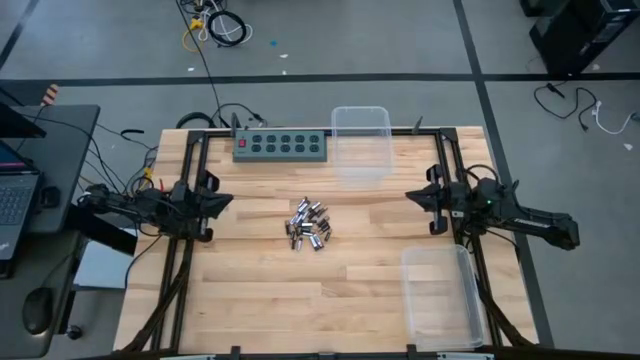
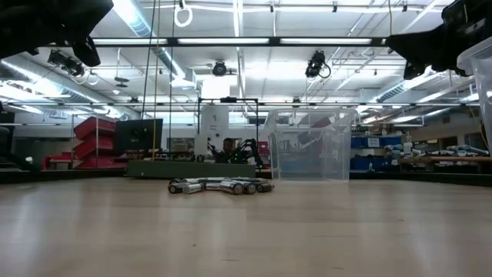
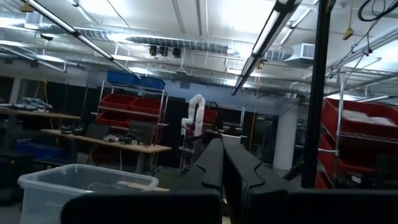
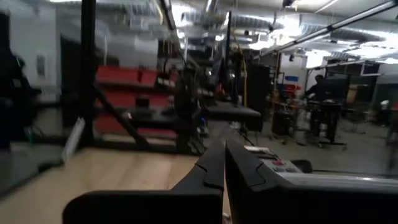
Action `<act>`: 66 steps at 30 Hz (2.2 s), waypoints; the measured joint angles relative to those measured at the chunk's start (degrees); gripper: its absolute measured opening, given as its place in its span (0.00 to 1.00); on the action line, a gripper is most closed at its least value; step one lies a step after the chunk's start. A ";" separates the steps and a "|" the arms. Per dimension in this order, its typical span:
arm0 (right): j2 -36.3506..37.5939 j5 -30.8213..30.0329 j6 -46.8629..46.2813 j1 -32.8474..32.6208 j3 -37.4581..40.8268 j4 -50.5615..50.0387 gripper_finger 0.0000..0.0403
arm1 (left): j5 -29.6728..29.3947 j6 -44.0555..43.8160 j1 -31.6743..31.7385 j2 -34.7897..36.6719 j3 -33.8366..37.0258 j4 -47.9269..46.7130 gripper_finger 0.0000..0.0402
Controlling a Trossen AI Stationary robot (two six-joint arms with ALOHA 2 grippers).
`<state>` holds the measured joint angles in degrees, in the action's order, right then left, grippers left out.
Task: Sort batteries
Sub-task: Put the silver battery into the top transparent bin
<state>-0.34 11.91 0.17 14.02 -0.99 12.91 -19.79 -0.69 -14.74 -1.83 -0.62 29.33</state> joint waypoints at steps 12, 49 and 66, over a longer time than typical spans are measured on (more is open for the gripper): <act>-1.14 2.94 -3.59 -0.02 -3.82 3.43 0.01 | 2.50 -4.08 0.00 -12.37 -0.11 1.88 0.00; -29.77 -1.82 -1.51 -0.02 -28.22 8.19 0.01 | -7.34 5.12 2.65 -50.75 -14.73 -0.86 0.01; -29.74 -1.89 -0.59 0.00 -28.22 12.02 0.01 | -1.09 -2.37 5.38 -70.14 -14.66 8.45 0.01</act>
<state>-30.08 10.02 -0.42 14.02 -29.21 24.92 -20.89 -3.06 -9.37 -71.97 -15.28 37.77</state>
